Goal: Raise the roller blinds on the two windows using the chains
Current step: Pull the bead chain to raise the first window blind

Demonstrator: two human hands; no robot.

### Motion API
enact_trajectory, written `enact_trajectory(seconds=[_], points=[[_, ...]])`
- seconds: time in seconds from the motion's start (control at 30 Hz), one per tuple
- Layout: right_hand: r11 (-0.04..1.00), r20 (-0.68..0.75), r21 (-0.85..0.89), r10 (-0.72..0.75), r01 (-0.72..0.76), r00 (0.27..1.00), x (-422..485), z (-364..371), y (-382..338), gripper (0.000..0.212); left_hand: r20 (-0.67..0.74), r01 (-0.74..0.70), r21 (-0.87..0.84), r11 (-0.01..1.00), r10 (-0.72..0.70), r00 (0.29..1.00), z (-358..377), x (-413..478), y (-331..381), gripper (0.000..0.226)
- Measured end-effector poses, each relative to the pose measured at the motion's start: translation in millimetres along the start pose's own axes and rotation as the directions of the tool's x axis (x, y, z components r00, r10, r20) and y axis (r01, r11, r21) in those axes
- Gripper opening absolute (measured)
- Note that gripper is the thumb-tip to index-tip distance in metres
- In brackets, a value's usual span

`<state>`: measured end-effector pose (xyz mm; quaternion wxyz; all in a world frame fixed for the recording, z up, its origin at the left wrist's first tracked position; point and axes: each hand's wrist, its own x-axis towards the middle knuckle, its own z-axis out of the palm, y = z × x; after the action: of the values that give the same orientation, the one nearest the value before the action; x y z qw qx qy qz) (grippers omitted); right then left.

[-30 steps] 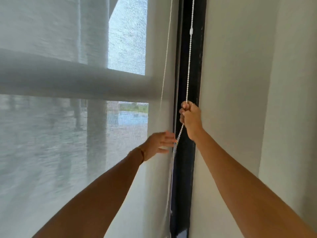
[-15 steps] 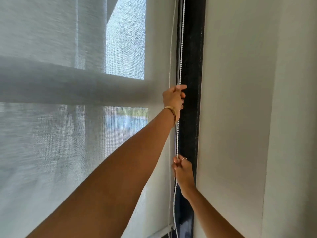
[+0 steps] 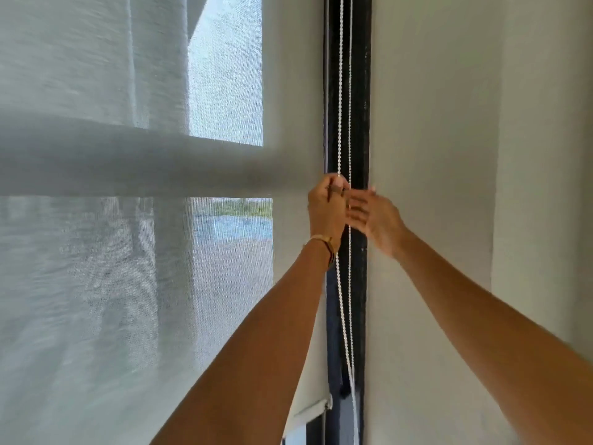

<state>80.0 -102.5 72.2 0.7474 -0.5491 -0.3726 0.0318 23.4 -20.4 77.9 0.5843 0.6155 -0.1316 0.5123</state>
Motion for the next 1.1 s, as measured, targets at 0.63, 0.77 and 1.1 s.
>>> enact_trajectory(seconds=[0.63, 0.77, 1.1], points=[[0.935, 0.014, -0.287, -0.214, 0.208, 0.977, 17.1, 53.4, -38.9, 0.044, 0.374, 0.423, 0.296, 0.857, -0.511, 0.774, -77.1, -126.5, -108.9, 0.026], [0.941, -0.04, -0.28, -0.211, 0.192, 0.977, 0.8, 45.1, -13.2, 0.045, 0.451, 0.537, 0.316, 0.782, -0.622, 0.64, -84.4, -105.2, -97.3, 0.023], [0.973, -0.077, -0.21, -0.109, 0.091, 0.991, -36.2, 34.3, 83.7, 0.036, 0.064, 0.201, 0.1, 0.974, -0.208, 0.976, -21.5, 4.5, -15.2, 0.024]])
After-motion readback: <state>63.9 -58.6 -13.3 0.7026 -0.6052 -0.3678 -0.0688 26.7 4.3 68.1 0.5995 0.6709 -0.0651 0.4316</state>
